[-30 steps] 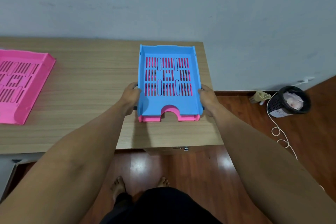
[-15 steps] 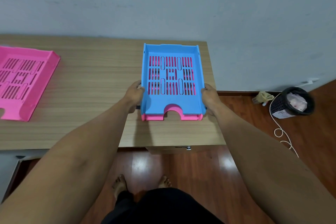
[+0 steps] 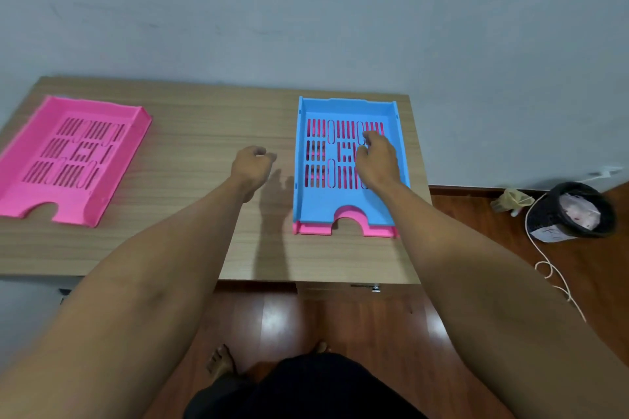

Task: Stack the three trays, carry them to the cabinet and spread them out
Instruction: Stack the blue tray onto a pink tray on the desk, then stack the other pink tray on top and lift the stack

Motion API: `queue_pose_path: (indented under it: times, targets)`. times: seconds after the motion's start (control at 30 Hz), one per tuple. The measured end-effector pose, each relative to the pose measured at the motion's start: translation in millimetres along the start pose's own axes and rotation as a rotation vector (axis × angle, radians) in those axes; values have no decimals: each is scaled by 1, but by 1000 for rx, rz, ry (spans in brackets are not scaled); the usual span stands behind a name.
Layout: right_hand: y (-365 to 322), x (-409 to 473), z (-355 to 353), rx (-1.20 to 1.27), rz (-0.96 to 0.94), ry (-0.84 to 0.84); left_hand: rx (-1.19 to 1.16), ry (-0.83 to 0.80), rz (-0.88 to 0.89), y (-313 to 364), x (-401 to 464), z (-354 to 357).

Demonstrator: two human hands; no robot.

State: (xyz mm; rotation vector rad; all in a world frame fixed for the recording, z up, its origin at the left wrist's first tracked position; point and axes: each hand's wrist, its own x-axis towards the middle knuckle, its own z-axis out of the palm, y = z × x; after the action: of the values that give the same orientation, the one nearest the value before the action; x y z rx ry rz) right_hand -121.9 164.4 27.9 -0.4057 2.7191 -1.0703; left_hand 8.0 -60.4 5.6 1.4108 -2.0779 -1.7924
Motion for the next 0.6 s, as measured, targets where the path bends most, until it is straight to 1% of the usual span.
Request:
queue_pose_path:
  times: [0.13,0.3,0.43,0.6]
  targets:
    - [-42,-7,38,7,-43,-78,-16,52,40,-11,21,-48]
    - [-108,-21,99,17,-95,-100,-27,117,74,-18,34,-133]
    - [-166,-38,162,29,-79,-101,25,98,87,-29,48,-218]
    - [-237,-69,237,72,-18,-74,116,98,168,-43,67,-322]
